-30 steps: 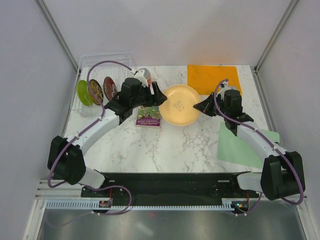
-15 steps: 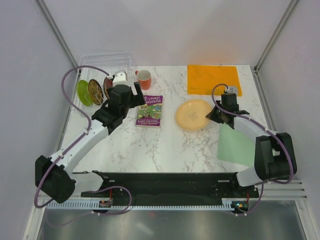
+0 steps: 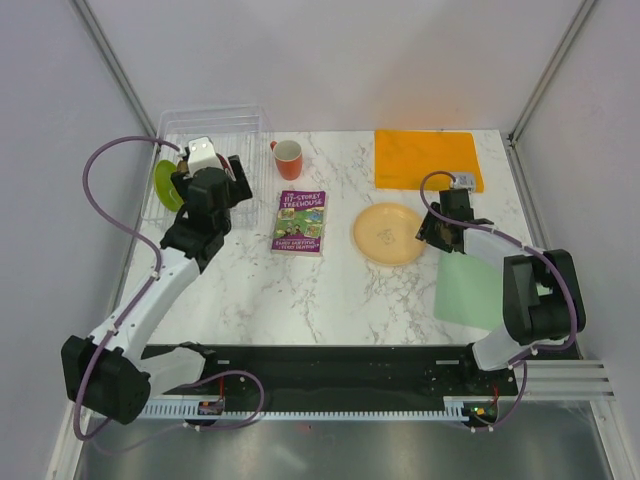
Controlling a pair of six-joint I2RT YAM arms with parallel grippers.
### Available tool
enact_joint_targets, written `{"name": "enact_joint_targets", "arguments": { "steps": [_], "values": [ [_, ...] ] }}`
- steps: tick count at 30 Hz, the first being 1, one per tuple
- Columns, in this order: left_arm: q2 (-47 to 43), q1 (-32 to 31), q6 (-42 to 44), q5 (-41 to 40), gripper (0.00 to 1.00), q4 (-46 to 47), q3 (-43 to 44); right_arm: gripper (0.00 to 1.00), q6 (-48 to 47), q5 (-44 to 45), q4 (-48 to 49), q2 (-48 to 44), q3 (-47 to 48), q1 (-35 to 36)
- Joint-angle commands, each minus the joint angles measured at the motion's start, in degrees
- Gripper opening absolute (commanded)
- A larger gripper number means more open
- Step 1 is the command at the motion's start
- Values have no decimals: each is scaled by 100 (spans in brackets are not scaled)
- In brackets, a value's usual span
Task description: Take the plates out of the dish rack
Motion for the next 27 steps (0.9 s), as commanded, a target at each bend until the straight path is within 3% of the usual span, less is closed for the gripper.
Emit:
{"name": "enact_joint_targets", "arguments": {
  "steps": [1,2,6,15,27],
  "values": [
    [292,553,163,435,100,201,358,62,-221,989,-355,-231,294,-13],
    [441,598,241,435,100,192,428,67,-265,1226,-512,-293,321,-13],
    [880,782,478,391,99,271,718,70,-406,1701,-786,-863,374,-13],
    [2277,1063,901,-39,95,526,1492,73,-625,1676,-1032,-1928,347,5],
    [3676,1433,760,269,89,473,2125,77,-670,1413,-1120,-1938,304,-4]
  ]
}}
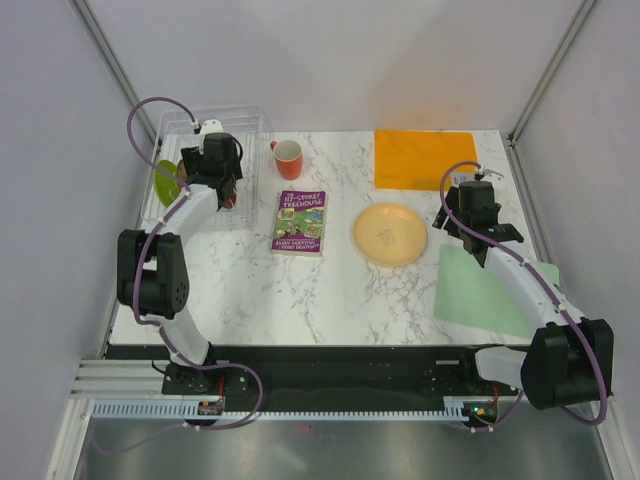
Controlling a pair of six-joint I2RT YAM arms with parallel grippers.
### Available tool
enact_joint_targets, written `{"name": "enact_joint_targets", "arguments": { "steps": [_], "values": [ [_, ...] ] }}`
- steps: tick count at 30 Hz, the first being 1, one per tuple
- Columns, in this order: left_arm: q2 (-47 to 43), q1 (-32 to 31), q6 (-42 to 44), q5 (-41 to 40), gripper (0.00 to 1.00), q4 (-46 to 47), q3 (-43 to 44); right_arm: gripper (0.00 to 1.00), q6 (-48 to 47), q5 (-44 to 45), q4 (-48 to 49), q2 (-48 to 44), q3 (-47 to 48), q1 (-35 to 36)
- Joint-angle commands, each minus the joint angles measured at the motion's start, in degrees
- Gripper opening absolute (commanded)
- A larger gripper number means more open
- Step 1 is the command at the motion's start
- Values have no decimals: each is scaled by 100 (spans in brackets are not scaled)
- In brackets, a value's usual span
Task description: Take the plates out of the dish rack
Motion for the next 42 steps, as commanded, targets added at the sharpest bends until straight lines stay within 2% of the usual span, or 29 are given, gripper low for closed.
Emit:
{"name": "enact_joint_targets", "arguments": {
  "steps": [1,7,13,14,16,18,23,25,29,37,42],
  "values": [
    [269,71,89,12,88,194,335,77,-55,-102,-12,93,111,-4],
    [471,80,142,-49,75,264,318,74,-55,-172,49,252,85,-4],
    [384,80,159,-119,43,484,54,73,-55,-216,76,269,50,-4],
    [375,80,159,-111,30,493,45,73,-55,-216,85,278,50,-4],
    [375,89,177,-119,26,484,28,73,-47,-234,85,278,41,-4],
    [392,89,168,-137,25,484,28,73,-64,-251,85,269,23,-4],
    [375,89,168,-128,14,458,80,73,-73,-243,76,225,-12,-4],
    [340,89,168,-172,2,422,107,73,-73,-243,76,225,-21,5],
    [146,71,247,-356,2,440,80,74,-73,-295,85,260,-47,-13],
    [-118,-201,1398,-1348,2,931,344,74,-99,-330,23,383,67,-4],
    [-205,-324,1847,-1604,2,1231,388,74,-82,-340,-3,313,50,-4]
  ]
}}
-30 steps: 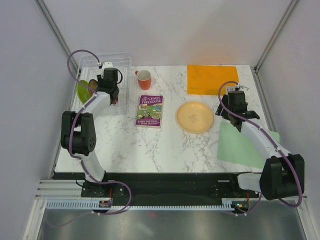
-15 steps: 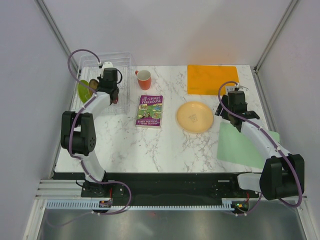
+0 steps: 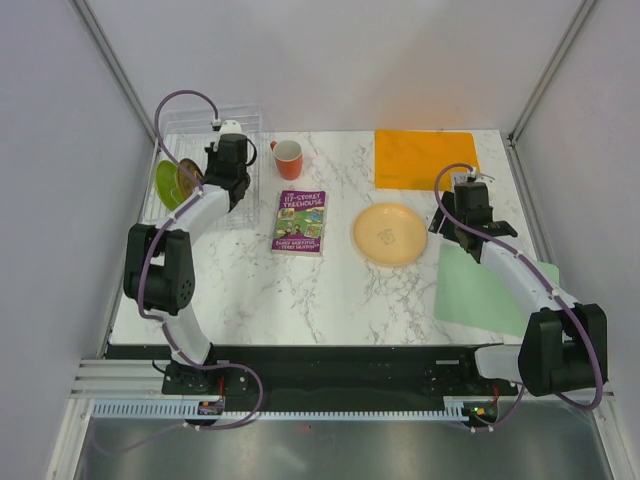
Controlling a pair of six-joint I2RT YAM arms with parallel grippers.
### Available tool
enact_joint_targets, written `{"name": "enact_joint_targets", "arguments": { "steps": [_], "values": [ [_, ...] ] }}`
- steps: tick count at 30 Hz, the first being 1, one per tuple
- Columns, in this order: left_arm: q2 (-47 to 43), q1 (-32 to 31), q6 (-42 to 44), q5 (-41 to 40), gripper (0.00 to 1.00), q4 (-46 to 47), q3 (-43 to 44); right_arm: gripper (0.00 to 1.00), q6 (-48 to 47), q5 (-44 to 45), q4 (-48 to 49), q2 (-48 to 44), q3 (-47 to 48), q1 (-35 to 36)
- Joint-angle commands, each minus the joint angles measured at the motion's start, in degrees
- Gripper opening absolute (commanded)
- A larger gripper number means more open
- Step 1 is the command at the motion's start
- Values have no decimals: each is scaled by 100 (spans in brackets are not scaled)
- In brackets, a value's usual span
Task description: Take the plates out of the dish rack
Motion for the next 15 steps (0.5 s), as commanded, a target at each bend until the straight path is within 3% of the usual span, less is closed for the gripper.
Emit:
{"name": "enact_joint_targets", "arguments": {
  "steps": [1,10,15],
  "values": [
    [-627,-36,691,-805,2,866,340,74,-40,-23,-1,-100,76,-4],
    [-1330,-369,981,-718,2,429,445,74,-242,293,-247,-302,295,-4],
    [-2182,-405,7,125,2,-750,577,74,-365,-4,-282,-539,410,-4]
  ]
}}
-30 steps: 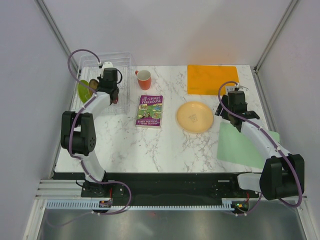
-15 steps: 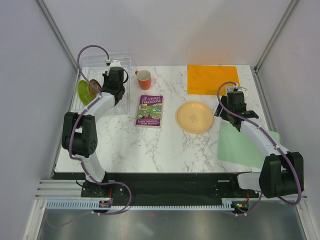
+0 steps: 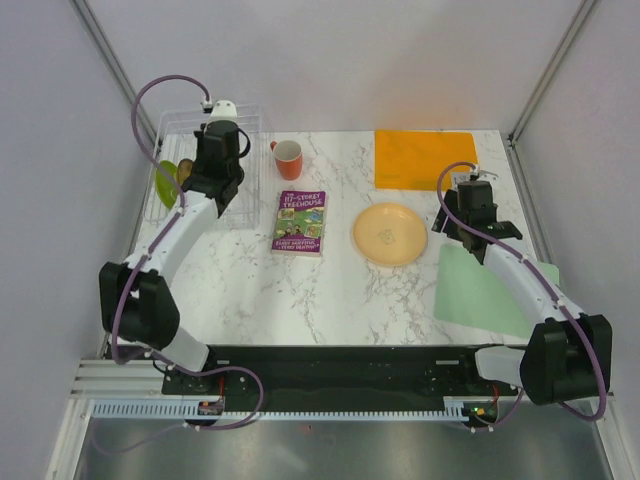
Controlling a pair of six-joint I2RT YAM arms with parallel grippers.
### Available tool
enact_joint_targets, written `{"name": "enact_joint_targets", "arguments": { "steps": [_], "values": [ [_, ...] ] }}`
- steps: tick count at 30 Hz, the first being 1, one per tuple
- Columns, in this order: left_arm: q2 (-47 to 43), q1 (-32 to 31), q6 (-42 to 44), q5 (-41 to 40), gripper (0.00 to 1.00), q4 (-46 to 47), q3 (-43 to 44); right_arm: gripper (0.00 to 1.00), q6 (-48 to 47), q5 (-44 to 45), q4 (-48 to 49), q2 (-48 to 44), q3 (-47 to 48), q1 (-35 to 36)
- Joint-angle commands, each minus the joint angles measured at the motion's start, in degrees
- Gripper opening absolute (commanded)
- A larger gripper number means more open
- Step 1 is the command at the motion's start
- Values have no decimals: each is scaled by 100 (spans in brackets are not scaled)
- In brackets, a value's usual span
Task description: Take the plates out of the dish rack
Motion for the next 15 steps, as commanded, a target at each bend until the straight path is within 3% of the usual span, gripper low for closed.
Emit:
{"name": "enact_joint_targets", "arguments": {
  "steps": [1,8,15],
  "values": [
    [-1007,-33,-805,964,2,-917,487,74,-191,-327,8,-362,320,-4],
    [-1544,-42,-2501,3568,2,-1362,-21,74,-68,-2103,798,-653,399,207],
    [-1491,-68,-3741,5791,2,-308,-1022,74,485,-3088,1712,-407,374,997]
  ]
}}
